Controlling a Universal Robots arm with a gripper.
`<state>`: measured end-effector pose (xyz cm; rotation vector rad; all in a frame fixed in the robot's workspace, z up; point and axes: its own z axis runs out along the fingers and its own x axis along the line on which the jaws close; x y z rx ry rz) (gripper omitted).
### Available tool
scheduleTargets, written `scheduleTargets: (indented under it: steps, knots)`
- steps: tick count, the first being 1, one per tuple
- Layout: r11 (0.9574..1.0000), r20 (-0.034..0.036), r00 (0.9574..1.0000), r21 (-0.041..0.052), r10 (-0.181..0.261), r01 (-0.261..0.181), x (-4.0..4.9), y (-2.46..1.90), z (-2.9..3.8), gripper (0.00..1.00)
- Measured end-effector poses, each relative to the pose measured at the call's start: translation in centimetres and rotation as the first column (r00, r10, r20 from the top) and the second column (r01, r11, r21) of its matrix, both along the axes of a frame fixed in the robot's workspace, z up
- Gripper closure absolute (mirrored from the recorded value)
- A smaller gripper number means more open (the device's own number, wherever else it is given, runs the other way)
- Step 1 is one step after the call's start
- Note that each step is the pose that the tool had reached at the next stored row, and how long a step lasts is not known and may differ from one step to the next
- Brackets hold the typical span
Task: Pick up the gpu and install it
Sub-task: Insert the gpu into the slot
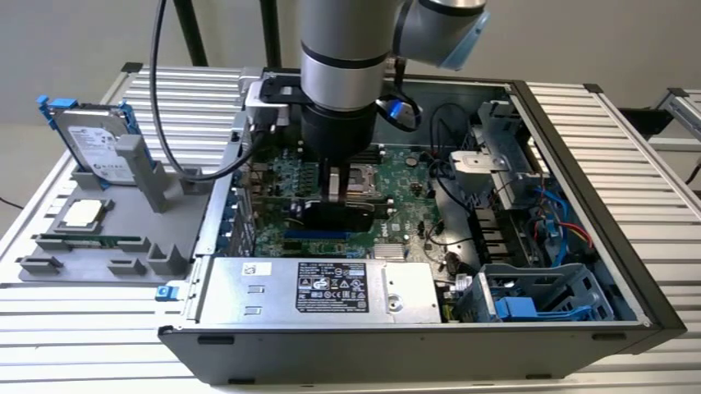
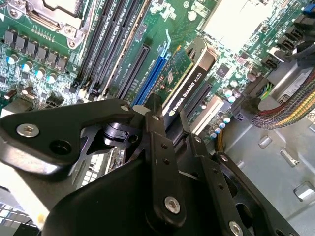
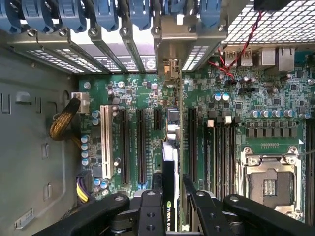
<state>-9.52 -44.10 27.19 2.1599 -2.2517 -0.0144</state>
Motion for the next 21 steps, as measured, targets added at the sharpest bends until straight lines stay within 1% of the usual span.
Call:
scheduleTargets:
  steps: [10,21]
  knots:
    - [1.0,0.0,1.0,0.0,0.0,0.0,-0.2,0.05,-0.48,1.0]
    - [1.0,0.0,1.0,-0.0001,0.0,0.0,-0.44,0.28,-0.98,1.0]
